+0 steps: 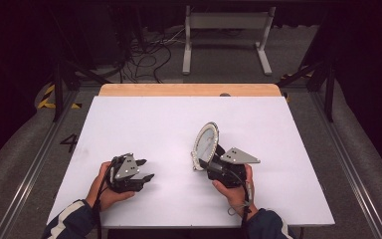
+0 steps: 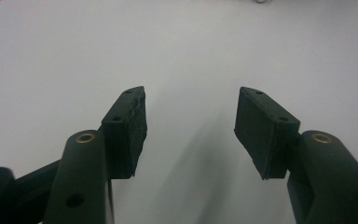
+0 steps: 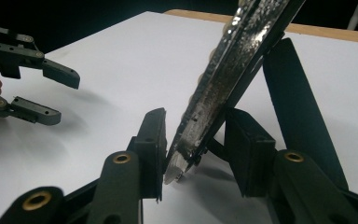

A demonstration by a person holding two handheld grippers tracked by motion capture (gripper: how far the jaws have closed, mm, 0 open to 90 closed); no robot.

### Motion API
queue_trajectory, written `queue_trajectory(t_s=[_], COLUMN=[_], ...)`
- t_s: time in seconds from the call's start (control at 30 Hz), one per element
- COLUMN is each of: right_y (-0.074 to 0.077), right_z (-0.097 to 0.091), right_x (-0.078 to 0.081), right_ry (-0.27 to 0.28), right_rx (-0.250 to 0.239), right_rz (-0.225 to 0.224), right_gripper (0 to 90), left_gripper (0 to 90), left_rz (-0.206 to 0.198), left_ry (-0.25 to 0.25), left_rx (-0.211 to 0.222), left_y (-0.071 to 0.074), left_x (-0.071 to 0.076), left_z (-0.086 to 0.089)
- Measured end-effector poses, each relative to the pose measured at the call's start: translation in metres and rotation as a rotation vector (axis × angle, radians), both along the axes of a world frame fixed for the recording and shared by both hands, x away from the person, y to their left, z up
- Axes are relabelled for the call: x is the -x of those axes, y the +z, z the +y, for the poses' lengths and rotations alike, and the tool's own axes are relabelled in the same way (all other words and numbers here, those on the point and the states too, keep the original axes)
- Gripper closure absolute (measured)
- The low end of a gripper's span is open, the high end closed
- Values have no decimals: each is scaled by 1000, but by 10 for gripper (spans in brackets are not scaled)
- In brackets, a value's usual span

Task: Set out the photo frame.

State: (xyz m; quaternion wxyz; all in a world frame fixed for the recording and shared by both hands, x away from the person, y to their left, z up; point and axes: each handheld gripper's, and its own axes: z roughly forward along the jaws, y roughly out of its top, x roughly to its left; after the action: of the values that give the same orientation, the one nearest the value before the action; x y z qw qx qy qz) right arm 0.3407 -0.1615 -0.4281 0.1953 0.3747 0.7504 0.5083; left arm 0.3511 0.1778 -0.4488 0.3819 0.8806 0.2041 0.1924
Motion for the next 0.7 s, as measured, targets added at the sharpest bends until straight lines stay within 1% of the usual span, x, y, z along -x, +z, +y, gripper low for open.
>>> queue_trajectory(t_s=[0.03, 0.07, 0.1, 0.13, 0.2, 0.3, 0.37, 0.4, 0.5, 0.57, 0.63, 0.7], right_y=[0, 0, 0, 0, 0, 0, 0, 0, 0, 1, 1, 2], right_z=[-1, -2, -2, -3, -6, -9, -10, -10, -12, -13, -14, -16], right_x=[-1, -1, -1, -1, -4, -6, -6, -7, -8, -9, -10, -11], right_ry=[5, 7, 7, 10, 29, 42, 46, 49, 60, 69, 75, 86], right_rx=[-9, -13, -13, -17, -20, -33, -34, -39, -58, -54, -51, -53], right_rz=[5, 8, 8, 14, 27, 42, 45, 50, 71, 73, 79, 87], right_gripper=[625, 638, 638, 655, 701, 705, 705, 705, 709, 710, 710, 713], left_gripper=[442, 443, 444, 444, 436, 412, 385, 374, 347, 296, 288, 287], left_rz=[-6, -19, -19, -27, -29, -15, -8, 2, 12, 4, 13, 10], left_ry=[-5, -14, -14, -7, -10, -16, -24, -40, -81, -87, -109, -115], left_rx=[-2, -15, -15, -5, 13, 47, 63, 85, 124, 131, 139, 141], left_y=[2, 3, 3, 6, 9, 12, 15, 17, 22, 24, 25, 26], left_x=[-1, -1, -1, -3, -7, -13, -18, -20, -24, -26, -29, -33], left_z=[0, 0, 0, 0, -1, -6, -11, -14, -24, -31, -40, -48])
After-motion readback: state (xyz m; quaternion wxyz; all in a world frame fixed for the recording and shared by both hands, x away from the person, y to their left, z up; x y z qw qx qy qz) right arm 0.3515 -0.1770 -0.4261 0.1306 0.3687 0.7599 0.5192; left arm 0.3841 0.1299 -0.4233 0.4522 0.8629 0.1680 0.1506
